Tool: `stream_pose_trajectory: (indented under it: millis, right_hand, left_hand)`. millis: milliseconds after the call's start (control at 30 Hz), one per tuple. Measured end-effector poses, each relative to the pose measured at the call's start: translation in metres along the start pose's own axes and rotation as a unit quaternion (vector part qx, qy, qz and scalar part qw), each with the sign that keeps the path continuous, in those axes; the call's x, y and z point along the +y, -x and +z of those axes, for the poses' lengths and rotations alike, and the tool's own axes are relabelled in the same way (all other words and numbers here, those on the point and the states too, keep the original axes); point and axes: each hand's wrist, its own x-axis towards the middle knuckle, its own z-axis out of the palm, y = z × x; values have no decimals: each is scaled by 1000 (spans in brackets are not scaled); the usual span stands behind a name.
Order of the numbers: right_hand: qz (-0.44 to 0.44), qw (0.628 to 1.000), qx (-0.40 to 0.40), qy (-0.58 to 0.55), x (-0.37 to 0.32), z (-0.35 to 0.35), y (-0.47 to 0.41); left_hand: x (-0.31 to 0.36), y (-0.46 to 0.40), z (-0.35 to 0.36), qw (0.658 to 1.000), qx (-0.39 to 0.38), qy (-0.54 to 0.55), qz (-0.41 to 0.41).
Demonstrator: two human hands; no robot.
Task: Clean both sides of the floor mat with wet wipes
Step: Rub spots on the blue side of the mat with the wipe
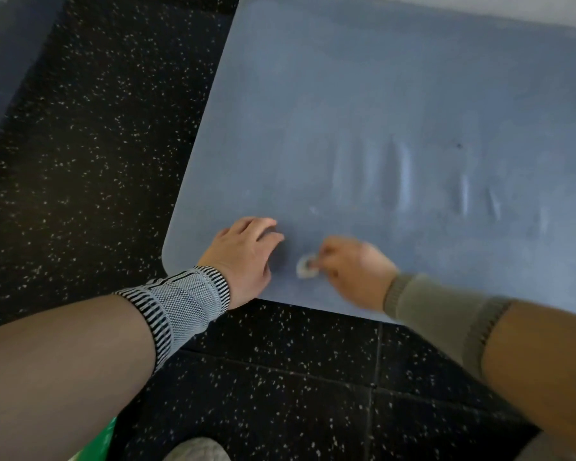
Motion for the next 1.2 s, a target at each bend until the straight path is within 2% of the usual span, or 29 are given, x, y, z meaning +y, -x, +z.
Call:
stream_pose_trajectory:
  millis: [100, 167, 233, 300, 367, 400, 467, 533, 600, 633, 800, 867, 933, 967, 1000, 1067, 1200]
  right_hand:
    - [177, 973, 146, -6, 38, -21, -46]
    - [237, 962, 138, -6, 42, -17, -51]
    - [219, 969, 112, -30, 16, -4, -30]
    - [132, 981, 115, -87, -18, 14, 10]
    - [64, 992, 51, -91, -37, 20, 44]
    - [59, 994, 31, -88, -37, 20, 53]
    - [149, 981, 71, -104, -23, 17, 62]
    - [318, 928, 151, -119, -11, 13, 67]
    - [412, 884, 188, -116, -15, 18, 65]
    - [422, 879, 188, -117, -26, 22, 58]
    - [346, 909, 156, -169, -89, 41, 15]
    - [398, 879, 186, -188, -81, 35, 28]
    - [506, 808, 234, -190, -61, 32, 53]
    - [554, 774, 237, -193, -55, 29, 64]
    - [584, 756, 226, -191, -53, 29, 69]
    - [590, 759, 200, -188, -62, 31, 58]
    - [495, 825, 176, -206, -117, 45, 2]
  left_hand:
    - [5, 0, 4, 999, -11, -13, 29]
    - [8, 1, 6, 999, -17, -19, 44]
    - [8, 1, 8, 998, -15, -22, 54]
    - [10, -2, 9, 998, -14, -19, 58]
    - [13, -5, 9, 998, -18, -10, 52]
    - [15, -5, 9, 999, -20, -5, 48]
    - [17, -4, 9, 998, -19, 2, 51]
    - [16, 0, 9, 998, -15, 7, 57]
    - [14, 3, 10, 998, -18, 7, 60]
    - [12, 4, 10, 998, -22, 6, 62]
    - [3, 6, 4, 999, -17, 10, 47]
    - [-2, 12, 3, 999, -11, 15, 35]
    - [-11, 19, 6, 999, -1, 22, 23]
    - [-14, 22, 7, 999, 1, 26, 20]
    - [-17, 24, 8, 999, 0, 28, 19]
    - [-21, 25, 7, 999, 0, 28, 15]
    - [-31, 30, 0, 1000, 4, 28, -10]
